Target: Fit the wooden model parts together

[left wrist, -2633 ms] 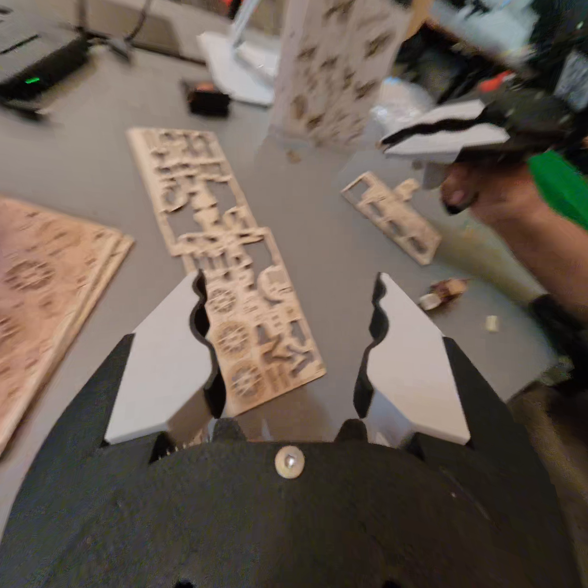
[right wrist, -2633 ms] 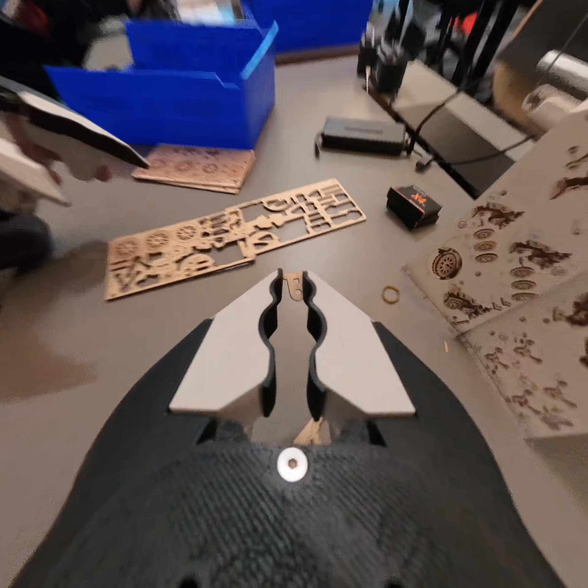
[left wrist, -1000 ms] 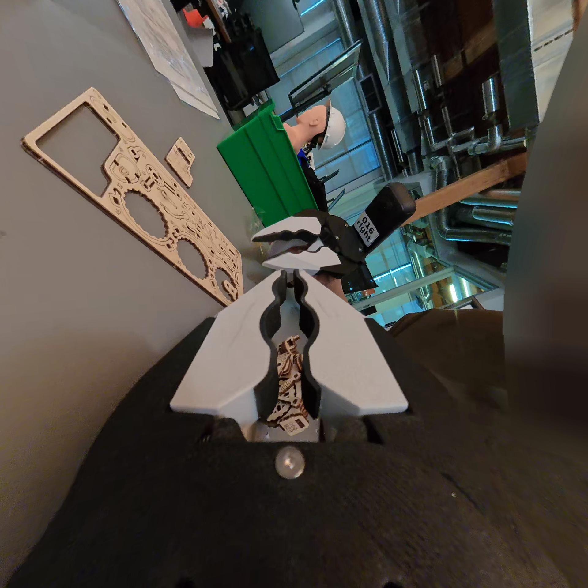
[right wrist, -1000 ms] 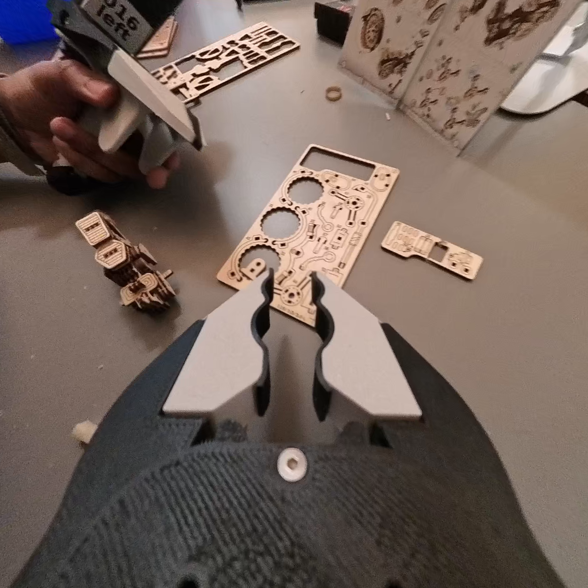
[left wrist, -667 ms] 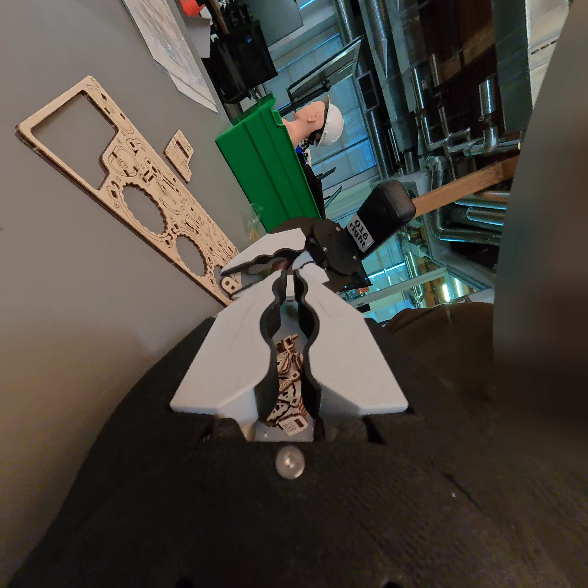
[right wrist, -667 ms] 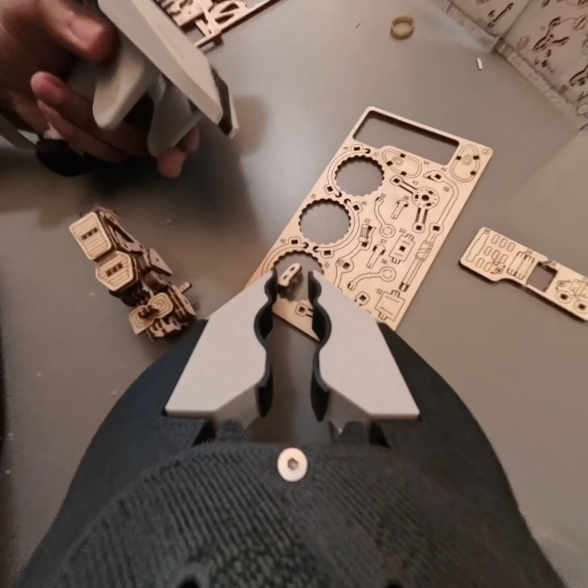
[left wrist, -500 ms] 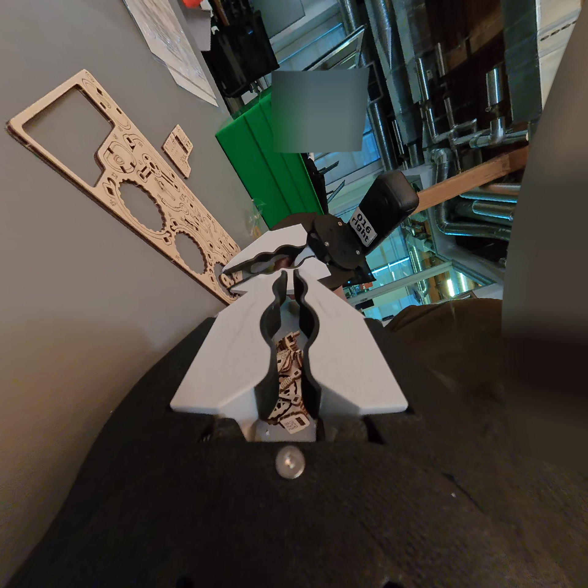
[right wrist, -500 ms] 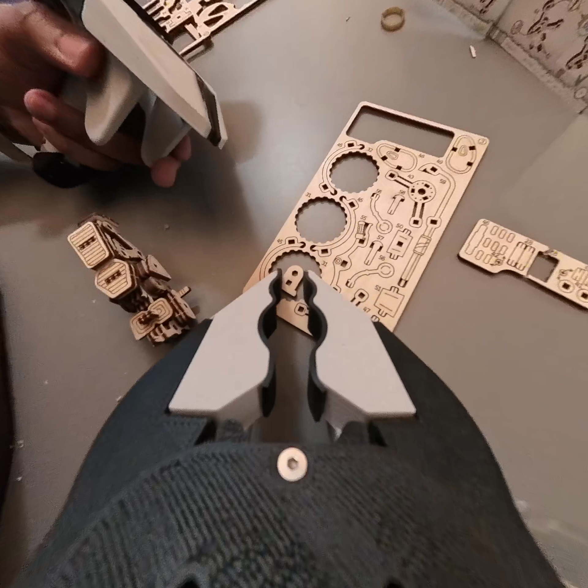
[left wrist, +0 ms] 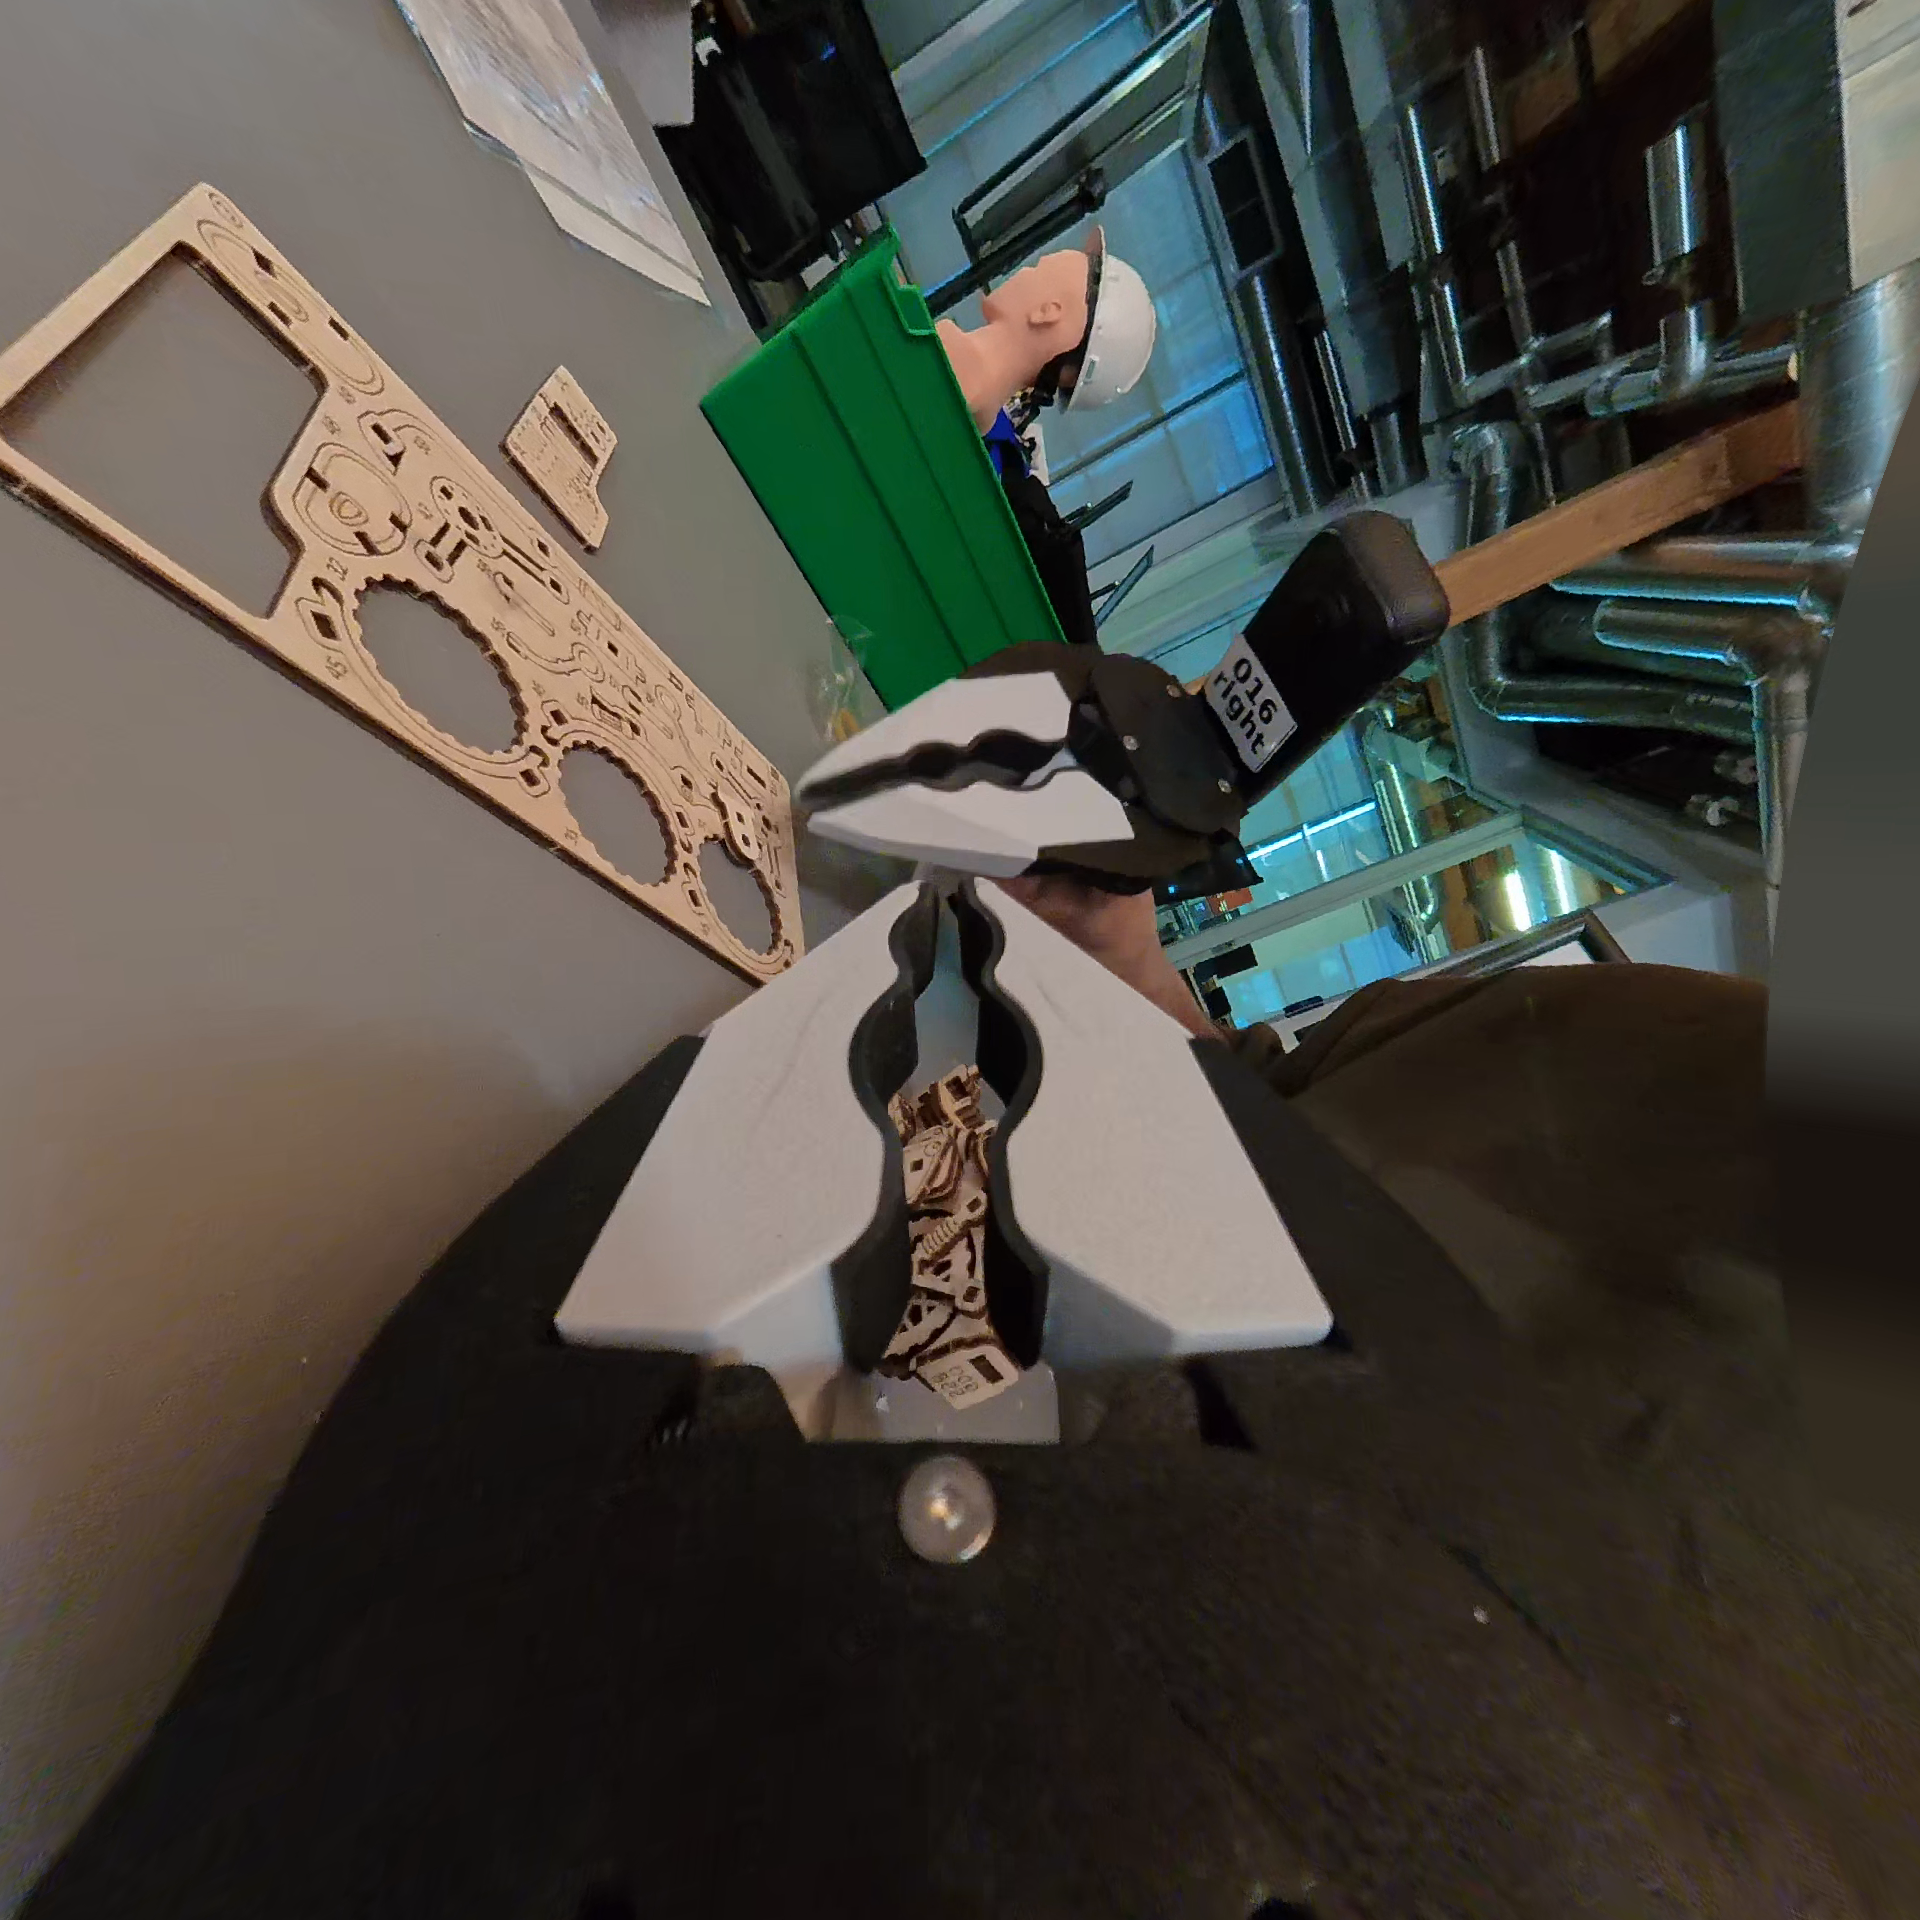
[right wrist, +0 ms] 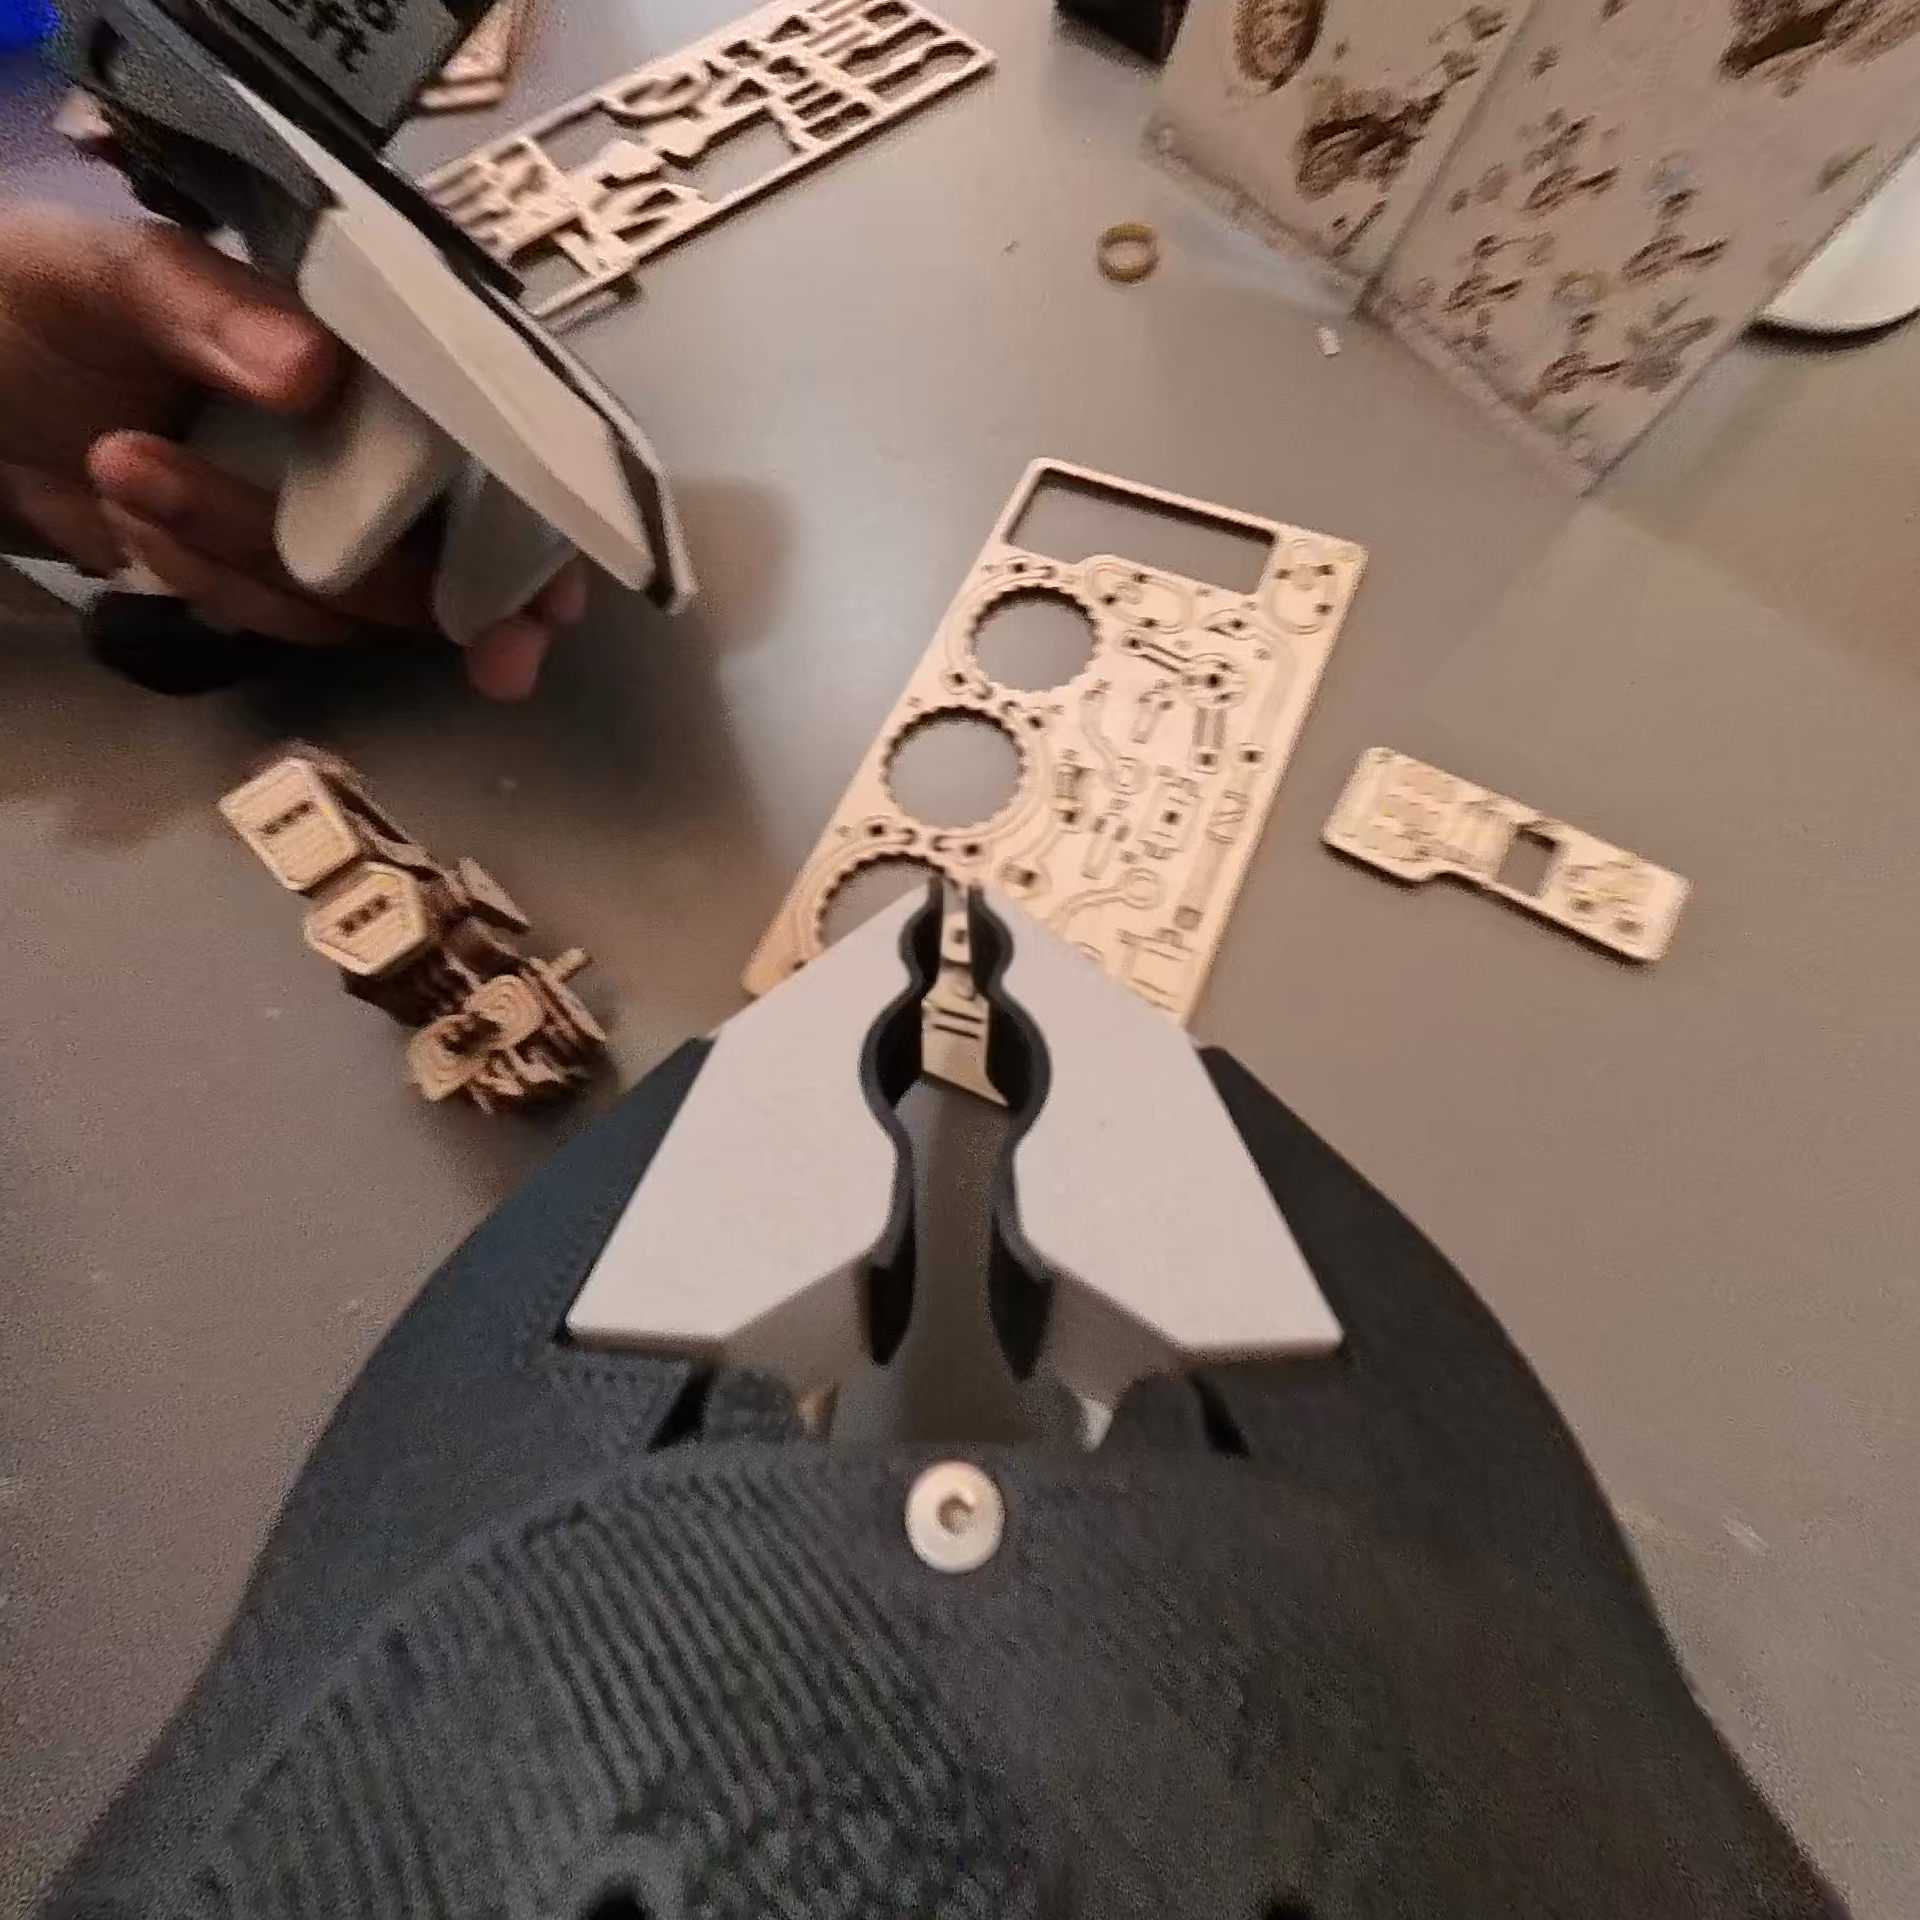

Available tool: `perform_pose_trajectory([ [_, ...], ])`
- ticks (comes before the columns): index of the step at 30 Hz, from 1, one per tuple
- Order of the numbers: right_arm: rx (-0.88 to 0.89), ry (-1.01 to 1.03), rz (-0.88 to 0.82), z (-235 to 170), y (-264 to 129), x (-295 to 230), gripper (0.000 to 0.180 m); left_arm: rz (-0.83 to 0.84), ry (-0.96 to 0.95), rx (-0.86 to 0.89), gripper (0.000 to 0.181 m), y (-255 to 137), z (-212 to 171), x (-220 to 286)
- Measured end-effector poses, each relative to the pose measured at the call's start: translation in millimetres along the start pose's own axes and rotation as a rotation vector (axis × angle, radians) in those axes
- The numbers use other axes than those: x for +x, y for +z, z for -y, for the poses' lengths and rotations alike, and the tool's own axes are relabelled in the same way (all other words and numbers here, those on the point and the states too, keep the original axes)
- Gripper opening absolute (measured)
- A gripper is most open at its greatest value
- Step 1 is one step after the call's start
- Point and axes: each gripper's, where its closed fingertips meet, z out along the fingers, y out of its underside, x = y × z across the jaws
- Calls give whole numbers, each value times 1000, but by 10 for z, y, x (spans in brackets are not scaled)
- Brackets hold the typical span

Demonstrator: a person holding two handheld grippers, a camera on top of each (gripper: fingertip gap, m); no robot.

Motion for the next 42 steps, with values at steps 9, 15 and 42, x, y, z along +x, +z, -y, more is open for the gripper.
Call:
perform_pose_trajectory([
  [9, -13, 46, -21, -93, -64, 143, 27, 2, -5, -18, 2, 16, -22, -6],
  [15, -89, -8, -32, -146, 115, 91, 20, -3, -14, -14, 2, 11, -14, -6],
  [42, 279, -285, 9, 517, -147, -487, 16, -104, 60, -19, 12, 90, -96, 237],
])
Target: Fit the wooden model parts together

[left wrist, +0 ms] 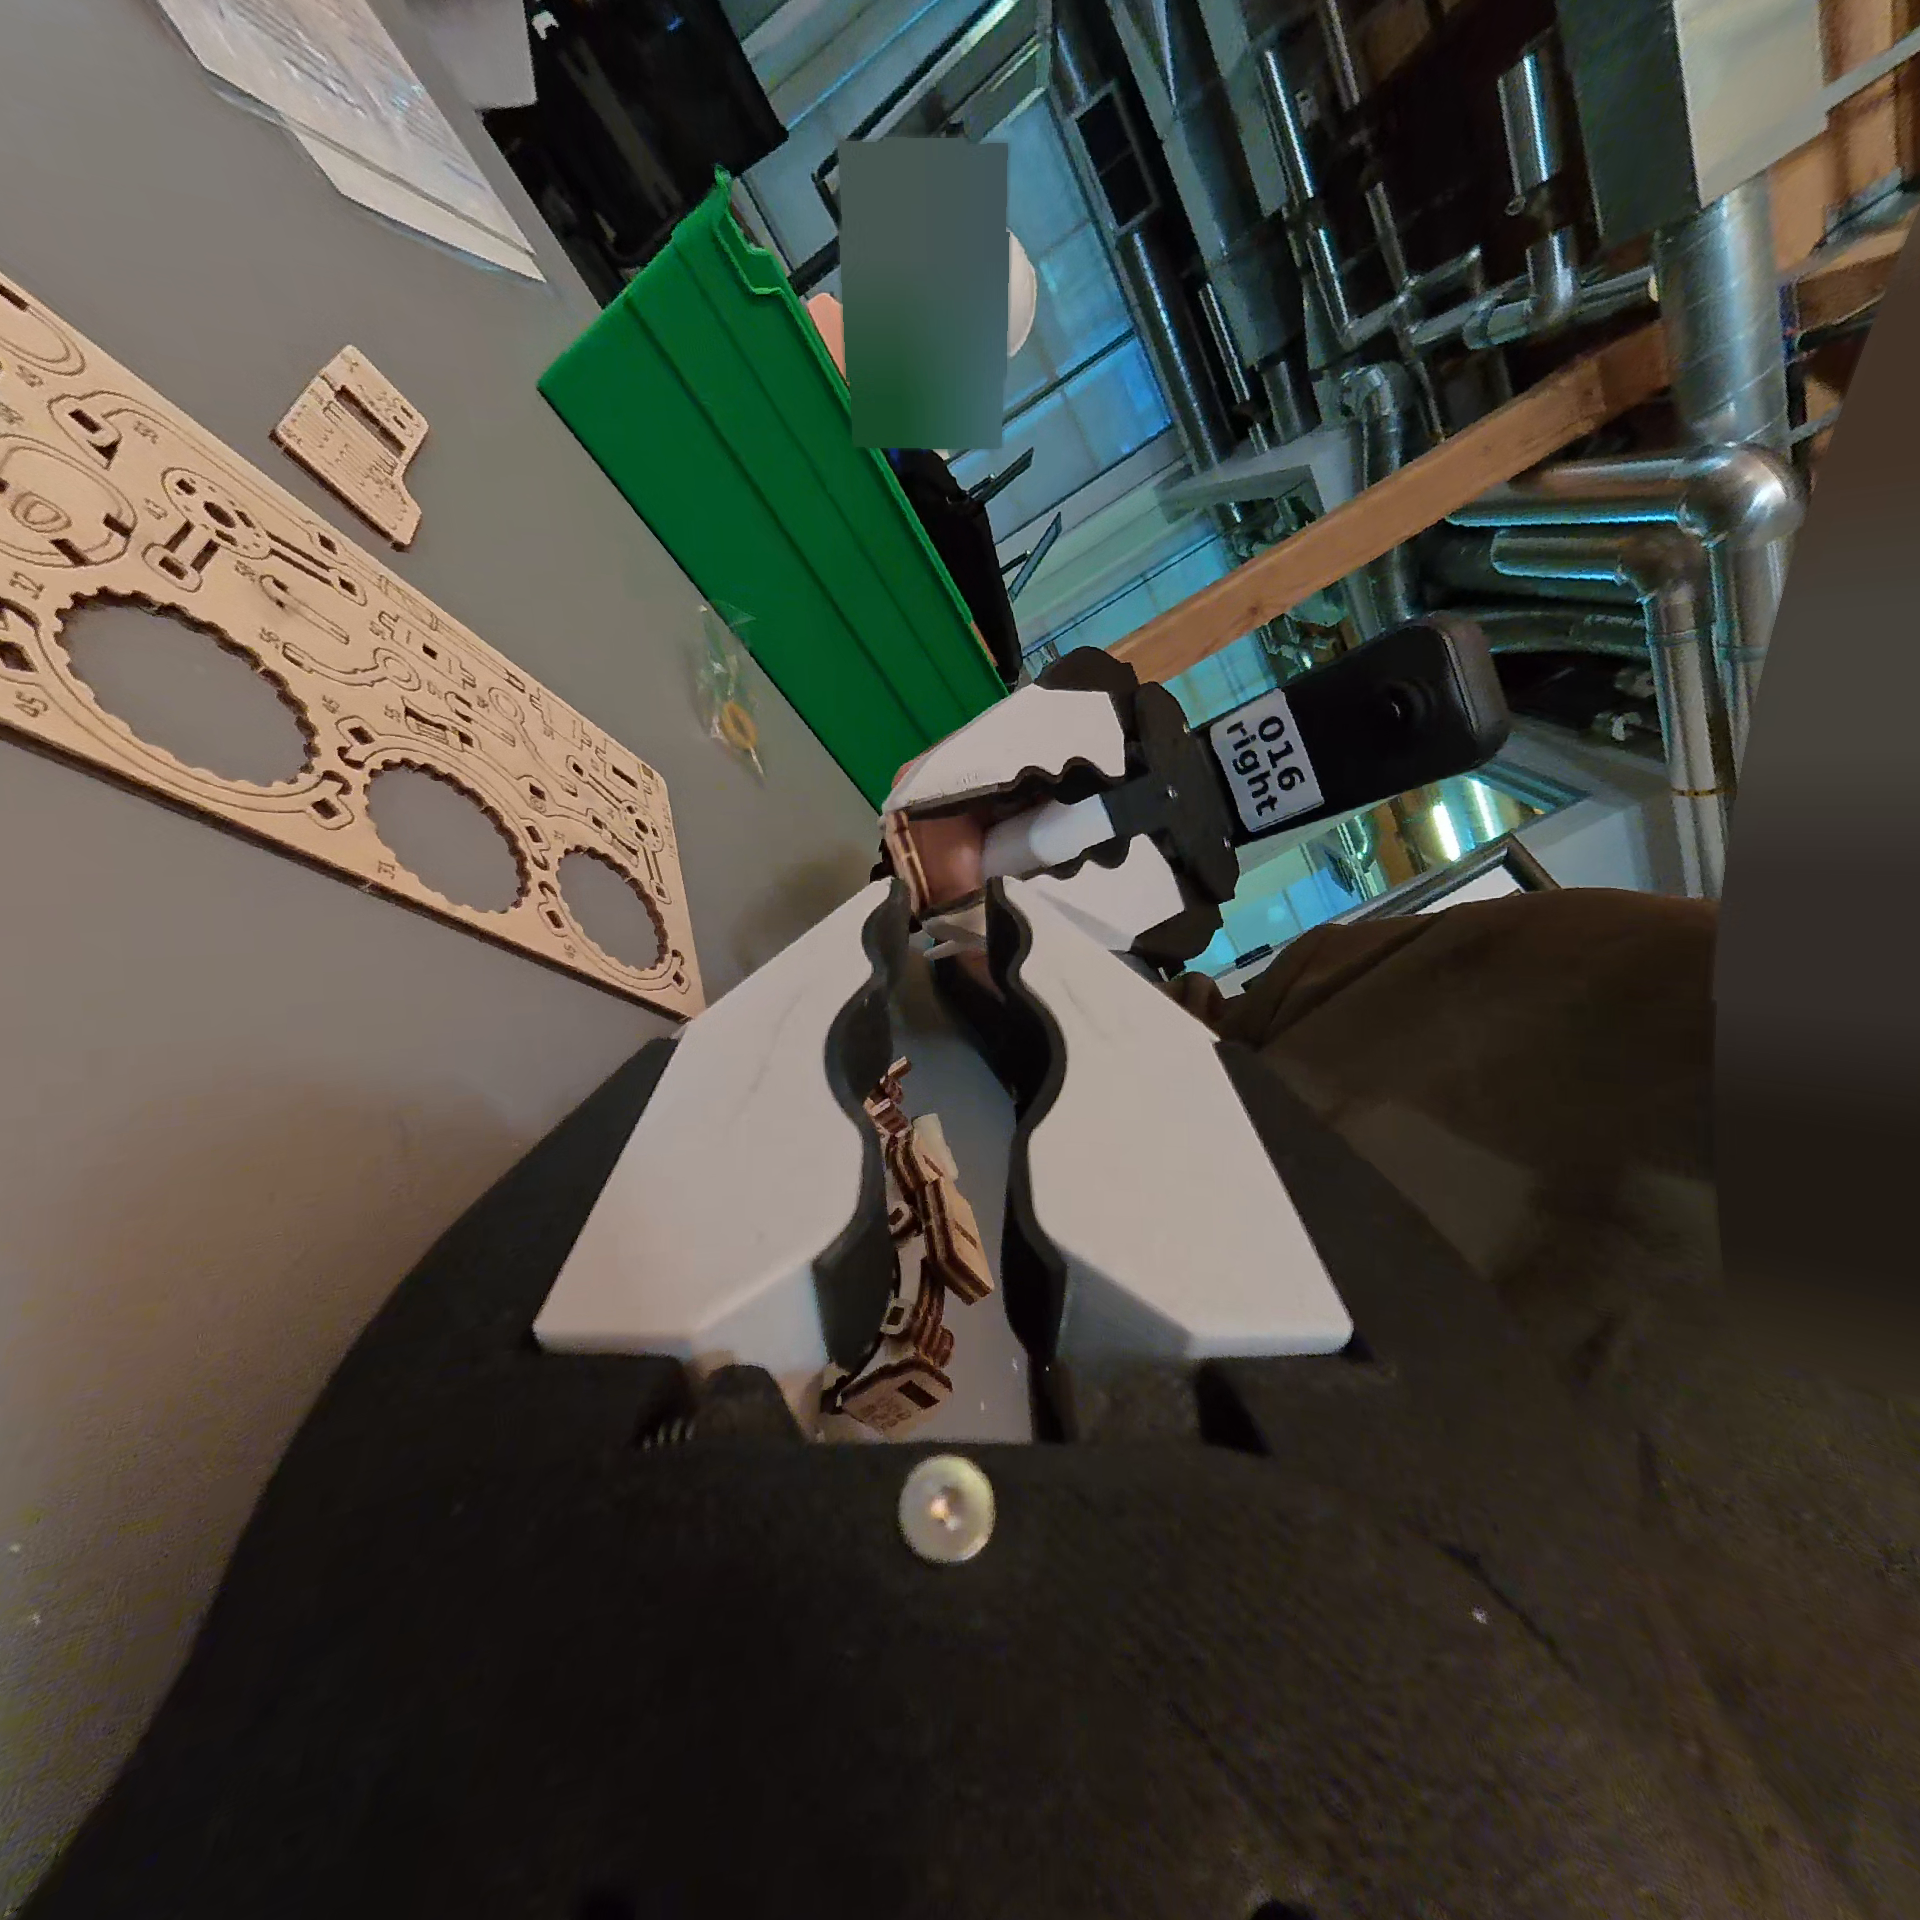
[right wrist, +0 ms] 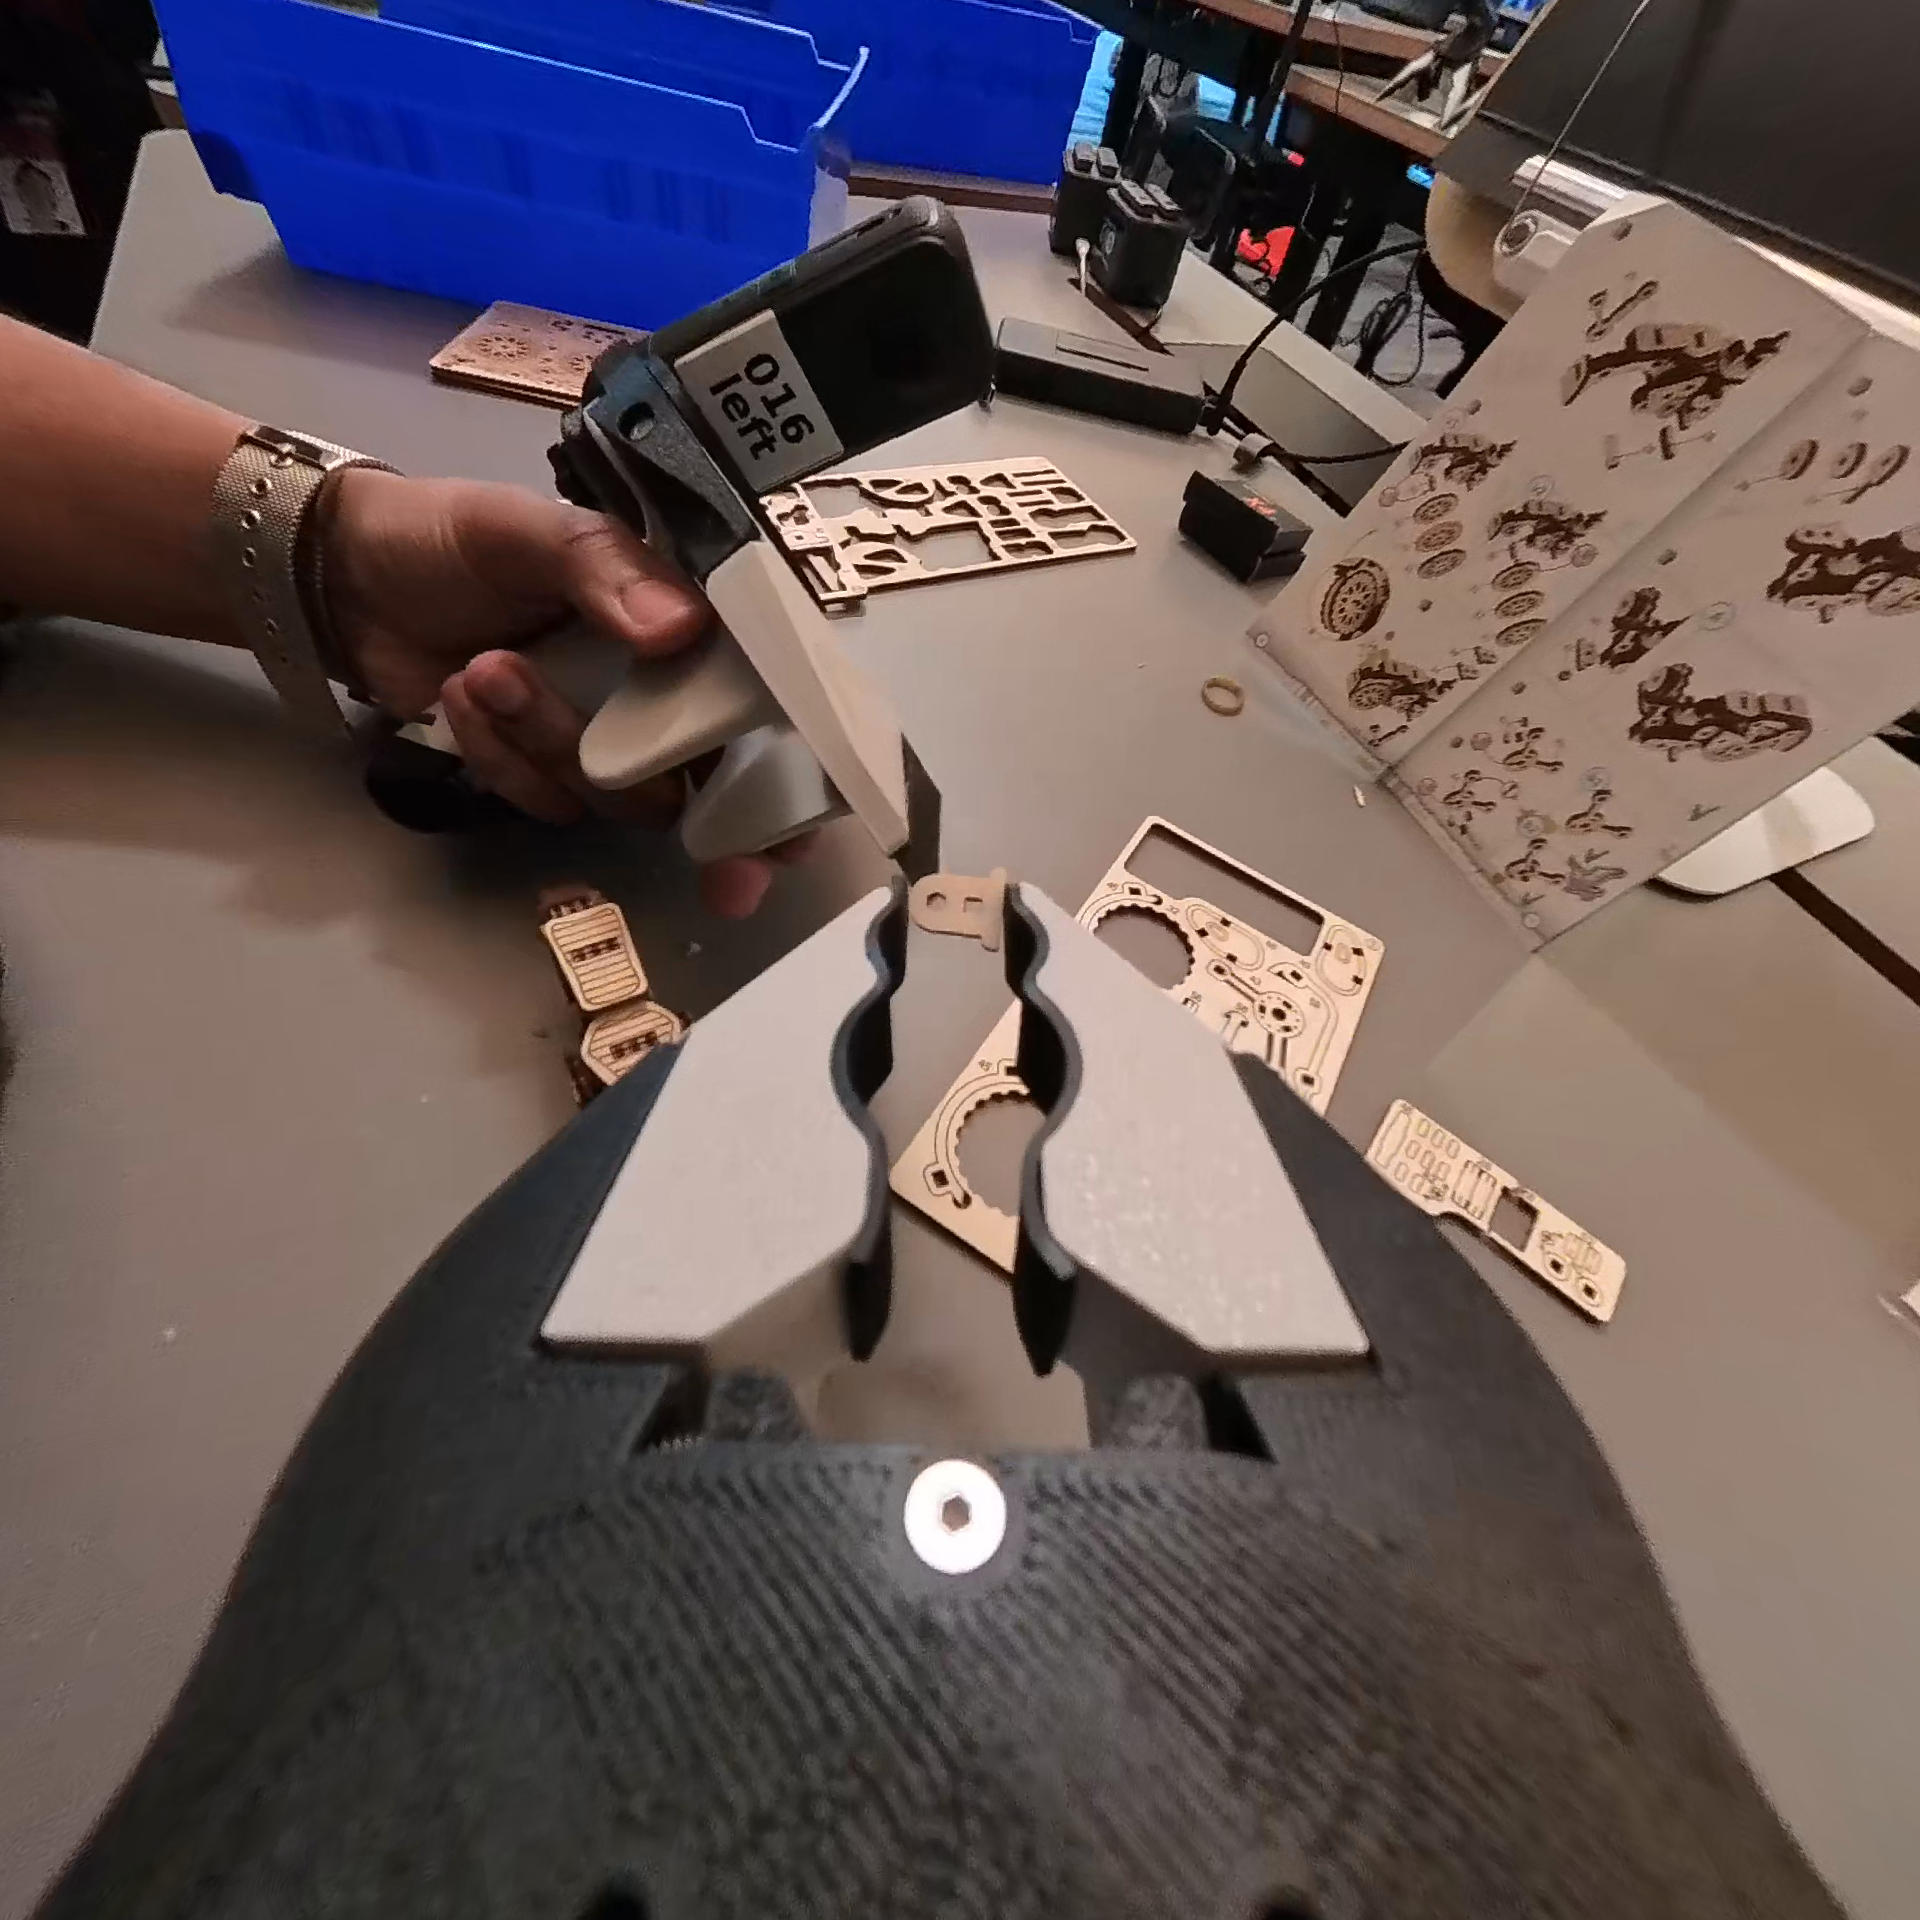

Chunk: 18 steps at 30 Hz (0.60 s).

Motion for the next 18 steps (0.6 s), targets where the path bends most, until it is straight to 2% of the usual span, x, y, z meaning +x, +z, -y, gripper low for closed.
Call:
perform_pose_trajectory([
  [18, 16, 51, 44, -24, 6, -3, 16, -14, -43, 7, 10, -8, 14, -36],
])
